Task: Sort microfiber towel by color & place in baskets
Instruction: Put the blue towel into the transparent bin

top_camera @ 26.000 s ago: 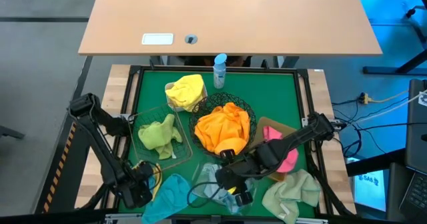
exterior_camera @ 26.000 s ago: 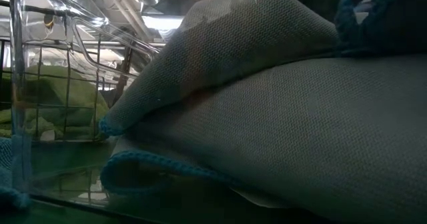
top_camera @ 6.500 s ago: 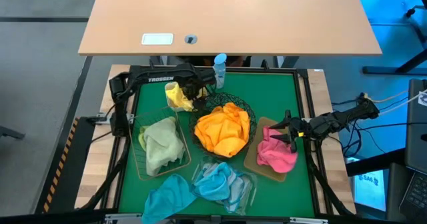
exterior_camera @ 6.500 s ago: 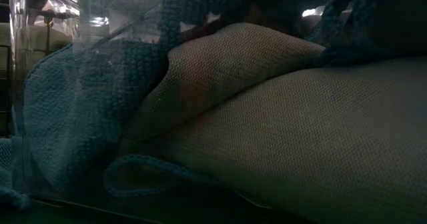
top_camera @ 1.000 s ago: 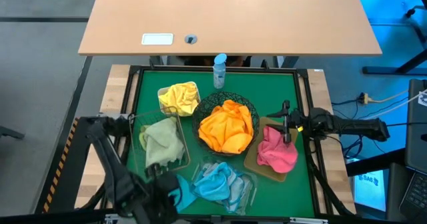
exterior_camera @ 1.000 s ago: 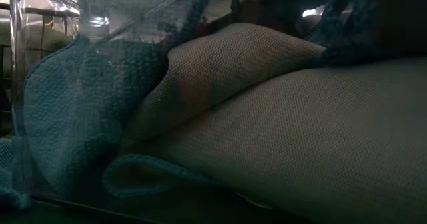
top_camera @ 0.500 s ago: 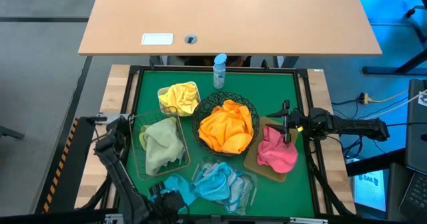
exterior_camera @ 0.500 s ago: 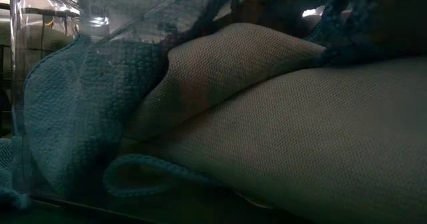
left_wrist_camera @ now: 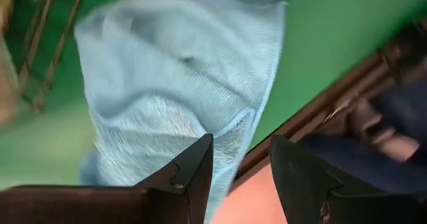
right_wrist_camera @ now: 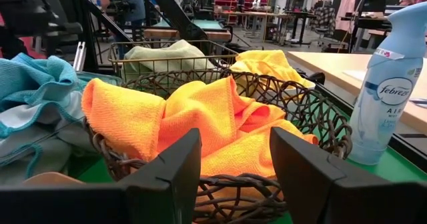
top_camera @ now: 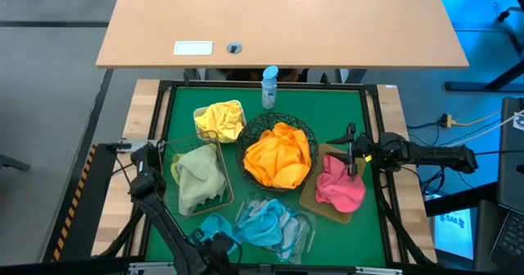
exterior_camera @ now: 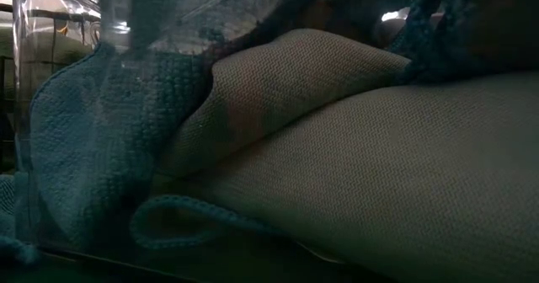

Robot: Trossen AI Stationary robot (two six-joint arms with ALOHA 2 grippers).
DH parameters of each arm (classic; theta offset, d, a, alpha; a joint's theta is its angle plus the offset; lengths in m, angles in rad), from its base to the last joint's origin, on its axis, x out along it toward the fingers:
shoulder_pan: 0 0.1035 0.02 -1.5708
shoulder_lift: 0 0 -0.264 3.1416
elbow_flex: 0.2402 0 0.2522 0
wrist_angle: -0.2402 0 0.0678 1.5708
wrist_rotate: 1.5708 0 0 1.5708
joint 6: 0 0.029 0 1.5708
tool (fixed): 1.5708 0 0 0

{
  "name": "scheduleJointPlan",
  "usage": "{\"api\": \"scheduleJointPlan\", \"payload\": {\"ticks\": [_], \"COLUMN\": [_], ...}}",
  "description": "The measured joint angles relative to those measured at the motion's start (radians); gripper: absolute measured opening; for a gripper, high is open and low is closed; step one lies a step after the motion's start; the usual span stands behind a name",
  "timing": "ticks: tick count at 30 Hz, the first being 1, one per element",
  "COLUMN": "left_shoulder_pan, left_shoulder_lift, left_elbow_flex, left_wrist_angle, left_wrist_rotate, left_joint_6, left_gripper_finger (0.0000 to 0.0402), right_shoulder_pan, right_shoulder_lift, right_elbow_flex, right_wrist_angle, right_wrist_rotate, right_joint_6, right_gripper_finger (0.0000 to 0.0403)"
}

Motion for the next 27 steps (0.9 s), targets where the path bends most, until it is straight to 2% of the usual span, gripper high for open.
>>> {"api": "scheduleJointPlan", "payload": {"ticks": [6,10,19,27], "left_shoulder_pan": [-0.006,-0.008,-0.008,-0.008], "left_shoulder_lift": [0.028,0.047,0.129,0.181], "left_elbow_flex": [0.000,0.000,0.000,0.001], "left_wrist_angle": [0.007,0.007,0.007,0.006], "left_wrist_rotate": [-0.022,-0.027,0.030,0.020], "left_joint_6": [-0.327,-0.429,-0.480,-0.480], "left_gripper_finger": [0.0142,0.0142,0.0142,0.0140], "right_shoulder_pan": [0.000,0.000,0.000,0.000], "right_shoulder_lift": [0.000,0.000,0.000,0.000], "right_elbow_flex": [0.000,0.000,0.000,0.000], "right_wrist_angle": [0.000,0.000,0.000,-0.001], "right_wrist_rotate": [0.000,0.000,0.000,0.000], "right_joint_6": [0.000,0.000,0.000,0.000], "right_gripper_finger": [0.0179,0.0179,0.0179,0.0179]}}
